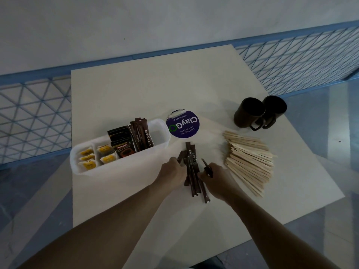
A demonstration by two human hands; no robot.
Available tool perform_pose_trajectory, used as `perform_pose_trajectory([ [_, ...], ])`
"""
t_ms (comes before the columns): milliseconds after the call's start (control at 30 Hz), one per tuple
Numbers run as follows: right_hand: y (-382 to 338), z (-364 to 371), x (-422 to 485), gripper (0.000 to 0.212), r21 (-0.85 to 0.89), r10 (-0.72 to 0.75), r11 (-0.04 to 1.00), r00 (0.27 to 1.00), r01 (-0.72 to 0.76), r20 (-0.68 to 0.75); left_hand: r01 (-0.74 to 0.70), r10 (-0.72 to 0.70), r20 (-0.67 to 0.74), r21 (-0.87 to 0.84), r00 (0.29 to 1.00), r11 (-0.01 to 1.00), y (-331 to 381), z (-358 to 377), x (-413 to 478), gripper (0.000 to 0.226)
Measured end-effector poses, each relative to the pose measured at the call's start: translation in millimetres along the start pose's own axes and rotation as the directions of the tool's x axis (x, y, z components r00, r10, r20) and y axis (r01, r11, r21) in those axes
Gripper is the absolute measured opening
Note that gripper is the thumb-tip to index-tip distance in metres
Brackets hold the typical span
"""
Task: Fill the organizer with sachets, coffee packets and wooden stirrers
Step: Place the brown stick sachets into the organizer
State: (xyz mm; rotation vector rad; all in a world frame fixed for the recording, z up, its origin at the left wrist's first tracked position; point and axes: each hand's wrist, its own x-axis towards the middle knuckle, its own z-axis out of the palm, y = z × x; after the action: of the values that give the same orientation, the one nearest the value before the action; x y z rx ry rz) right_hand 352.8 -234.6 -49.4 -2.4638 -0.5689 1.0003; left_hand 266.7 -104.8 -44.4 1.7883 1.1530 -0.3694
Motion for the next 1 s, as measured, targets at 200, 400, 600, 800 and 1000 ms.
perform_pose_trajectory([
  [200,0,1,-2,0.014,-0.077,0.022,0.997,0.999,-0.025,-0.042,-0.051,0.052,-0.009,0.077,0.999,0.996,-5,9,-1,0.044],
  [400,-2,9,-1,0.011,-0.138,-0.021,0.990,0.988,0.000,-0.150,-0.068,0.070,-0.030,0.065,0.997,0.996,-2,13,-8,0.036],
  [600,-4,3,-3,0.027,-0.047,-0.043,0.998,0.997,0.040,-0.071,-0.054,0.059,-0.058,0.086,0.997,0.995,-3,8,-8,0.034],
  [800,-18,-4,3,0.034,0.006,-0.039,0.999,0.999,0.039,0.004,-0.014,0.014,-0.003,0.048,1.000,0.999,8,-12,-12,0.037],
  [1000,-58,-14,9,0.023,0.230,-0.054,0.973,0.997,0.038,0.064,0.004,0.003,0.039,-0.180,0.999,0.984,15,-37,-14,0.027],
])
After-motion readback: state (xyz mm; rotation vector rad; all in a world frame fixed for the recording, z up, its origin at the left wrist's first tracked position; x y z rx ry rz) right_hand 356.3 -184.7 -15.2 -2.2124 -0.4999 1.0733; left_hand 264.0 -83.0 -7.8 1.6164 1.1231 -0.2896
